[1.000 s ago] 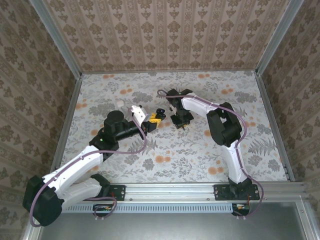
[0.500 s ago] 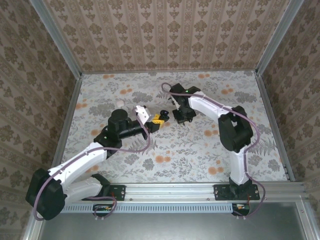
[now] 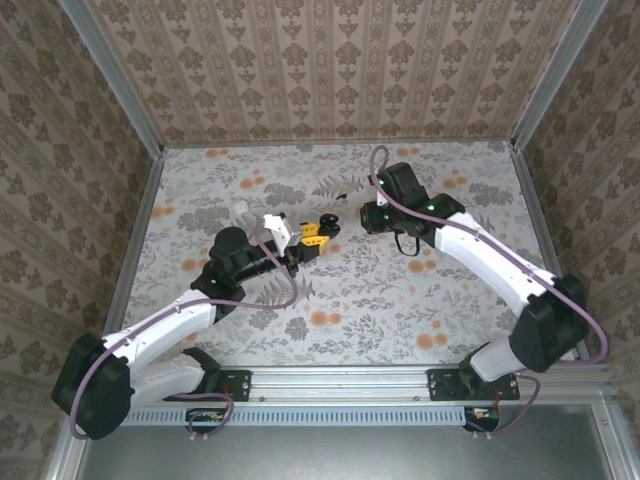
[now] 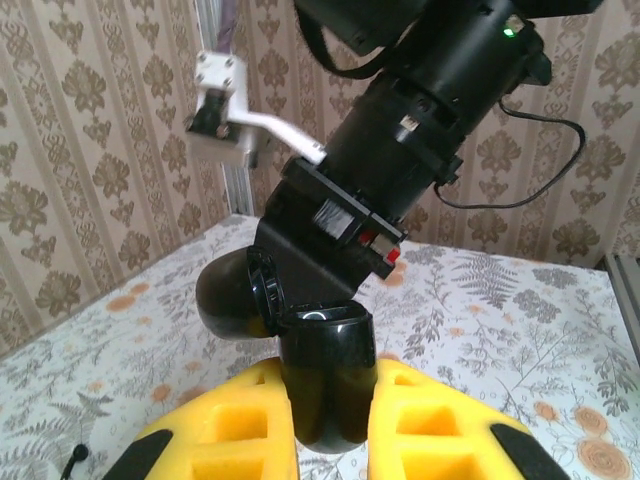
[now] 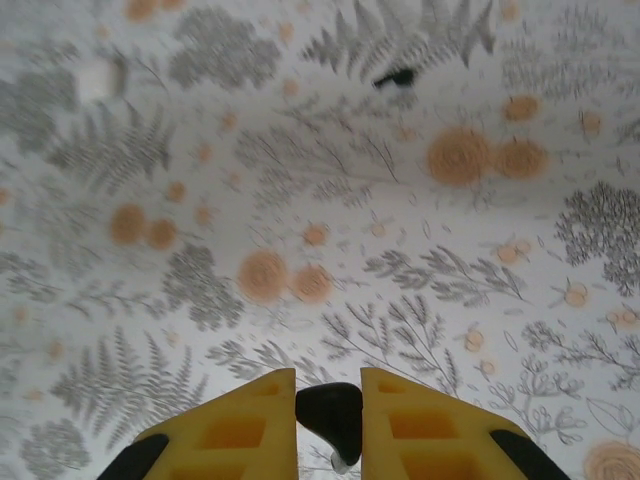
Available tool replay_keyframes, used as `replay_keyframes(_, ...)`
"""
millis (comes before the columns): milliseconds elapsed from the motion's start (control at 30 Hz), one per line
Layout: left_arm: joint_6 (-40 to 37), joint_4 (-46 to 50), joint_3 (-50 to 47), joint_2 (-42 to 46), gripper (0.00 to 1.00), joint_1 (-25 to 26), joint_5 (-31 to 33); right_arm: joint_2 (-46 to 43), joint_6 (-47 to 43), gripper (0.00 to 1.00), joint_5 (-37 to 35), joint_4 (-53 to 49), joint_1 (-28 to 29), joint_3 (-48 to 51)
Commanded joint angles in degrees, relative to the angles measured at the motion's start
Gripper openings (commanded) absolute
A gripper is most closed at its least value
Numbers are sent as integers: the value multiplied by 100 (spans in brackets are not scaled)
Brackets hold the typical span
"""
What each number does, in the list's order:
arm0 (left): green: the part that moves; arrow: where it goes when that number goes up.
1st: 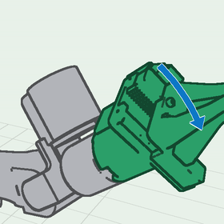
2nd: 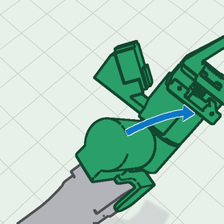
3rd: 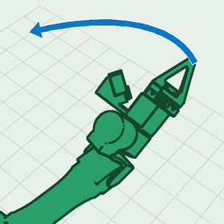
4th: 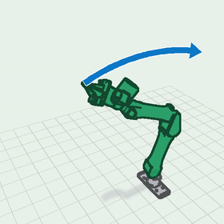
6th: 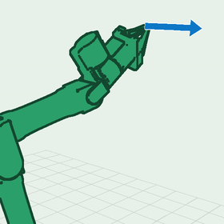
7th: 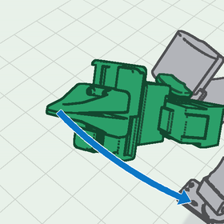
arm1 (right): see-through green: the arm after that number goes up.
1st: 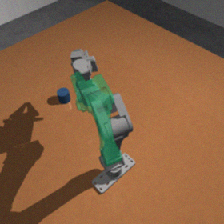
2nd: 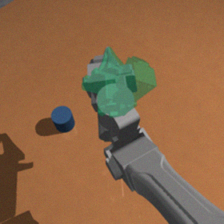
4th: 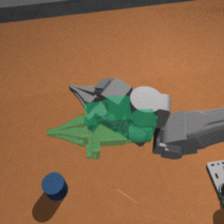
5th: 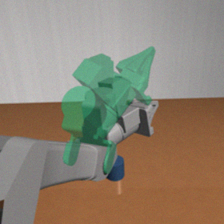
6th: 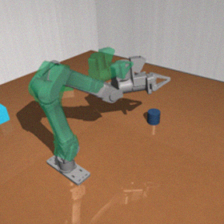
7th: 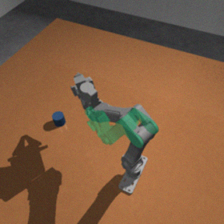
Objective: Insert wireless bluetooth earbuds into charging case
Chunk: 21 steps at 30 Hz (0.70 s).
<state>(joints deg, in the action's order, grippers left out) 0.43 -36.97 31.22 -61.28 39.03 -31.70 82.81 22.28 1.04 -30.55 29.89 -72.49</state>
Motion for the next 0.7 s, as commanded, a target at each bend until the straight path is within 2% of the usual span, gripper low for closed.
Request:
replay_keyframes(0, 259, -882, -54, -84, 0, 49, -176, -581, 286, 18, 290, 878, 26, 263)
replay_keyframes(400, 892, -2106, -85, -438, 0, 35, -345, -2350, 237, 17, 371, 2664, 339, 1320)
replay_keyframes(667, 1011, -2262, -65, -501, 0, 35, -422, -2563, -233, 18, 828, 2883, 717, 1155)
